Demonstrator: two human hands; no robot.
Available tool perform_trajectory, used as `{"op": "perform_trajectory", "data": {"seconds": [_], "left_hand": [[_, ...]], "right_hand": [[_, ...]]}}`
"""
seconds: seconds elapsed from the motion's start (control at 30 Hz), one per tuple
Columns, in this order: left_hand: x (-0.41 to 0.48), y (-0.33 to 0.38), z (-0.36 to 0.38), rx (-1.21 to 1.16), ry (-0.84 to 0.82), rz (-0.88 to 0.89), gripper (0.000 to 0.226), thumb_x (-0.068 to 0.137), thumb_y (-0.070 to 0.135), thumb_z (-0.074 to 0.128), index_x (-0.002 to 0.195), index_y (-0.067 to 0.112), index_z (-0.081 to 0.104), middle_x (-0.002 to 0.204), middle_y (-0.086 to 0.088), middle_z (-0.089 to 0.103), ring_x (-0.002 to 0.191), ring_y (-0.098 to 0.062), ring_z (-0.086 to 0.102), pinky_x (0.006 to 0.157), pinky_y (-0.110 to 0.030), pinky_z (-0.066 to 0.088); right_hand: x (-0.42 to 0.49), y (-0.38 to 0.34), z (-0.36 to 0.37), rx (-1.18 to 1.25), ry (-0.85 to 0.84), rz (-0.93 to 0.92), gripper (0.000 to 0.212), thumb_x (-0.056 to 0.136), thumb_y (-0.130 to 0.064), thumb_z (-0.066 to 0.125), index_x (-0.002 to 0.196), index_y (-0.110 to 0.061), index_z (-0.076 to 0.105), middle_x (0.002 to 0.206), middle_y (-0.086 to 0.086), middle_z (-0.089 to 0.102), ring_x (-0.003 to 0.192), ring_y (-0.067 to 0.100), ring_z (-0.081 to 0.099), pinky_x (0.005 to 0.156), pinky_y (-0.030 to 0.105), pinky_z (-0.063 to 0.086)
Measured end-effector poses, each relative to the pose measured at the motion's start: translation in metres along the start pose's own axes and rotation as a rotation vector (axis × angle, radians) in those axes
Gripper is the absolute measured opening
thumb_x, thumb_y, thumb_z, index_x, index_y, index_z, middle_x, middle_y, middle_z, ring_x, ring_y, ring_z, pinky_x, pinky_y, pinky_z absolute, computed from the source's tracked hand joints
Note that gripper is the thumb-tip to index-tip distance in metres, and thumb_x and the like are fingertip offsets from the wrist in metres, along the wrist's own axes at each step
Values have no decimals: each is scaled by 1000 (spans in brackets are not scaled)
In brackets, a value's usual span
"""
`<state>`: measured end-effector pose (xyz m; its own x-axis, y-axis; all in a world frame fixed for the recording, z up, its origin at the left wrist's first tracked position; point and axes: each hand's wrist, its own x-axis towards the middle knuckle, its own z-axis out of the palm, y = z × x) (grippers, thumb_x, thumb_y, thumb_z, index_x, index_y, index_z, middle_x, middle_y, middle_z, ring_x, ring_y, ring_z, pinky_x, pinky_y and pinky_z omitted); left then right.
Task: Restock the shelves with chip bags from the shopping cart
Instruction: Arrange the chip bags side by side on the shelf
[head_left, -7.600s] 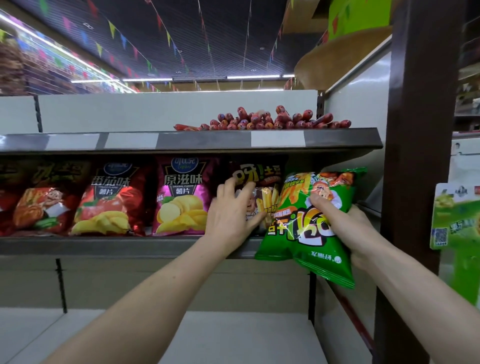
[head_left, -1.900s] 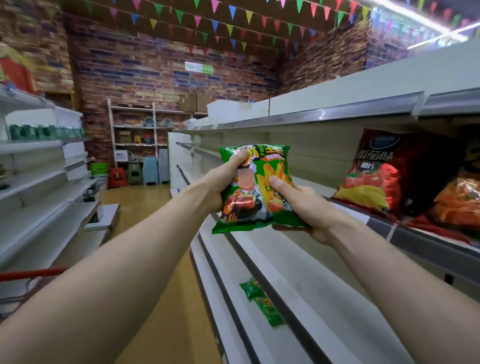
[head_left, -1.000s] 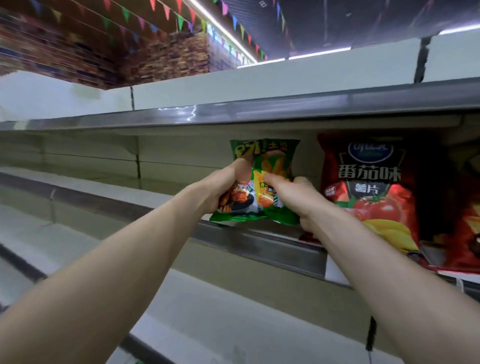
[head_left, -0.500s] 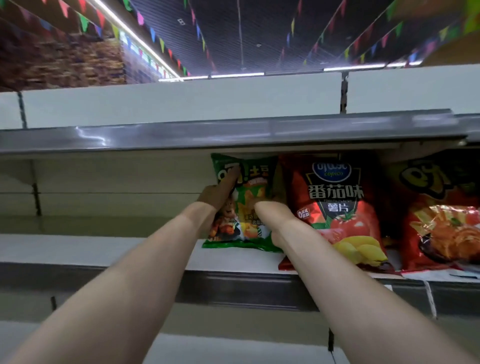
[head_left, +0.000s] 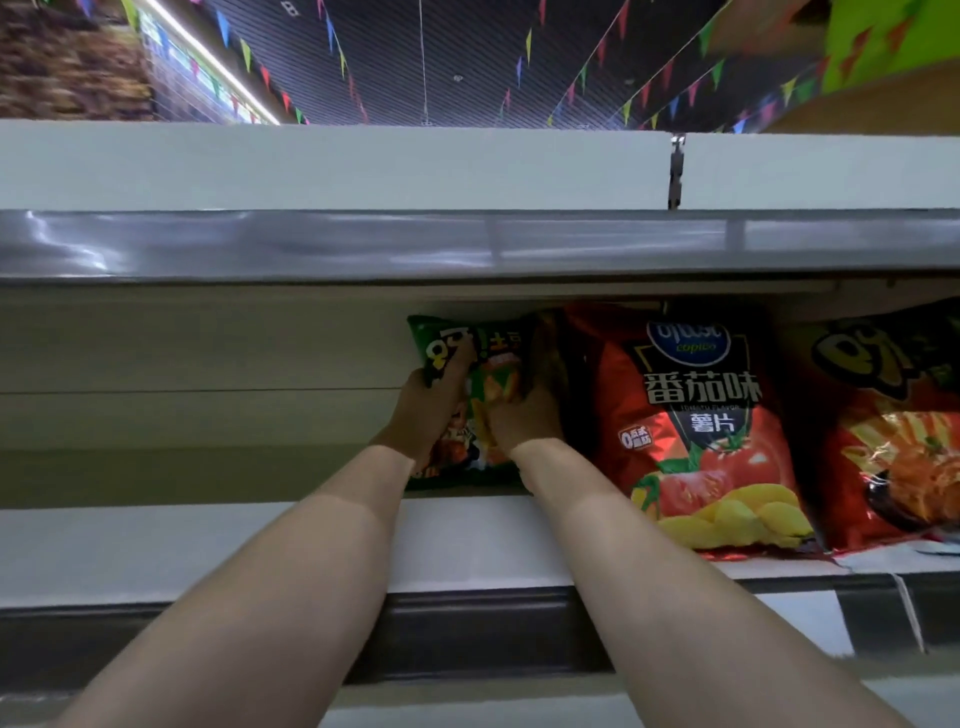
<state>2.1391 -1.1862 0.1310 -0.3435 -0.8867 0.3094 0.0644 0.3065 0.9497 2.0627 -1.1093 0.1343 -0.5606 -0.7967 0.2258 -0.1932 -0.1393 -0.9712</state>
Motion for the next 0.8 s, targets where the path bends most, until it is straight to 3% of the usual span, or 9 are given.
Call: {"op": "perform_trajectory", "data": {"seconds": [0.07, 0.13, 0.3, 0.4, 0.5, 0.67, 0.8], "left_hand": [[6, -2, 0, -14, -12, 10, 69, 87, 59, 57, 137, 13, 45, 122, -8, 64, 101, -21, 66, 78, -31, 56], [12, -2, -1, -19, -4, 61, 62, 92, 52, 55, 139, 14, 41, 127, -7, 60, 107, -21, 63, 90, -36, 53], [25, -6, 0, -34, -57, 57, 64, 94, 51, 51, 144, 15, 35, 131, -4, 57, 109, -18, 61, 84, -32, 54], [22, -7, 2, -67, -27, 2, 81, 90, 57, 55, 151, 15, 23, 141, -12, 50, 117, -24, 58, 97, -43, 51], [18, -6, 6, -59, 63, 2, 89, 93, 52, 54, 155, 15, 1, 150, -12, 37, 130, -27, 46, 105, -40, 42], [20, -2, 5, -54, 103, 113, 66, 101, 43, 41, 155, 22, 8, 148, -13, 41, 126, -26, 50, 103, -42, 46], [18, -4, 4, 55, 92, 132, 59, 104, 37, 38, 154, 19, 13, 143, -7, 44, 120, -16, 50, 87, -22, 45]], "right_hand": [[6, 0, 3, 23, 4, -23, 71, 96, -12, 55, 155, -17, 16, 158, 9, 26, 144, 29, 26, 117, 41, 26], [10, -1, 5, 39, 27, -73, 75, 95, -10, 58, 155, -19, 15, 158, 8, 25, 145, 29, 25, 117, 46, 26], [17, 3, 5, 5, 29, -119, 74, 94, -5, 55, 155, -16, 13, 157, 9, 25, 144, 27, 25, 117, 42, 25], [19, 7, 3, -49, 31, -144, 77, 94, -7, 57, 155, -17, 11, 158, 10, 23, 145, 28, 23, 118, 44, 25], [16, 10, 6, -163, 47, -191, 85, 92, -13, 63, 155, -19, 8, 159, 8, 21, 146, 28, 21, 118, 45, 25], [15, 13, 6, -500, 41, -245, 95, 91, -19, 64, 155, -25, -6, 161, 9, 8, 147, 33, 12, 119, 49, 21], [13, 11, 3, -634, 26, -256, 89, 94, -20, 60, 155, -26, -5, 160, 11, 9, 146, 36, 17, 116, 49, 25]]}}
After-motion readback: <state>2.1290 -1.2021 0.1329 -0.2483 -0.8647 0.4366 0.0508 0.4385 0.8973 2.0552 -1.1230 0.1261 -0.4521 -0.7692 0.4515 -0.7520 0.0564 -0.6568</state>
